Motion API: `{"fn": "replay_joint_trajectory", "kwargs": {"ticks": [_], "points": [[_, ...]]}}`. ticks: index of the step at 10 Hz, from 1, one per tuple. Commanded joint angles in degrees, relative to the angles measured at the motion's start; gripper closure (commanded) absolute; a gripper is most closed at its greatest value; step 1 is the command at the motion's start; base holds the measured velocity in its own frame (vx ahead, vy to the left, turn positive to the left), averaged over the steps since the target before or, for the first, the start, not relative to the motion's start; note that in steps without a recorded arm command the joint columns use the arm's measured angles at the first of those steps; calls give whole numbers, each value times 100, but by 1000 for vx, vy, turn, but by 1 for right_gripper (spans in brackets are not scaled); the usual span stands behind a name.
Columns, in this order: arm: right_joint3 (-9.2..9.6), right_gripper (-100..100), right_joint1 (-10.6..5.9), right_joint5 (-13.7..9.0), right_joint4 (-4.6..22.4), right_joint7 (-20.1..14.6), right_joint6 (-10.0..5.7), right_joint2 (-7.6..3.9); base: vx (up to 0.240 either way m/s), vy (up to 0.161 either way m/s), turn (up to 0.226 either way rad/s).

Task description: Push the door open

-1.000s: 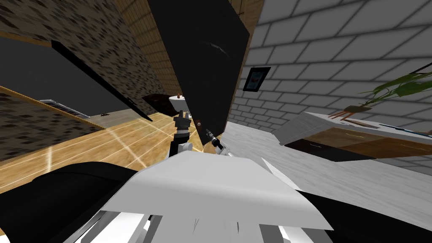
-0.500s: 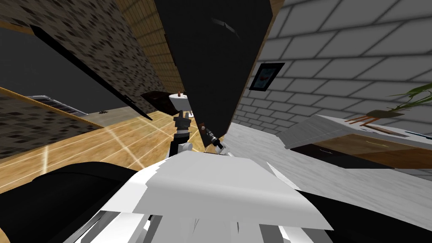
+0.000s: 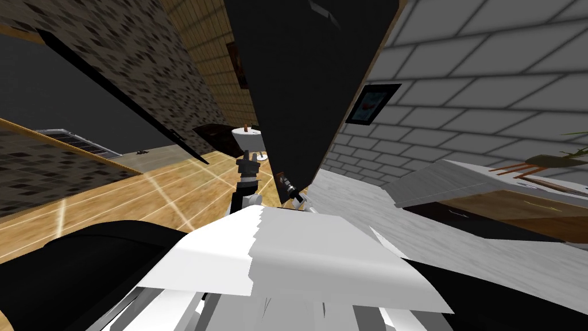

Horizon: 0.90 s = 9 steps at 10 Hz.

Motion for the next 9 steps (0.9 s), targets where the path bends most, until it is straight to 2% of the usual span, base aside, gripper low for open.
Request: {"fn": "replay_joint_trajectory", "kwargs": {"ticks": [1,6,7,9], "points": [[2,100,2,-1,-1,-3,1,-6,-3,-7,-2],[2,100,2,-1,-1,-3,1,-6,-10,-14,2],[-141,100,-5,-7,70,44,18,-40,13,105,-45],[-314,100,-26,-16,135,96,21,-47,35,165,-82]]}}
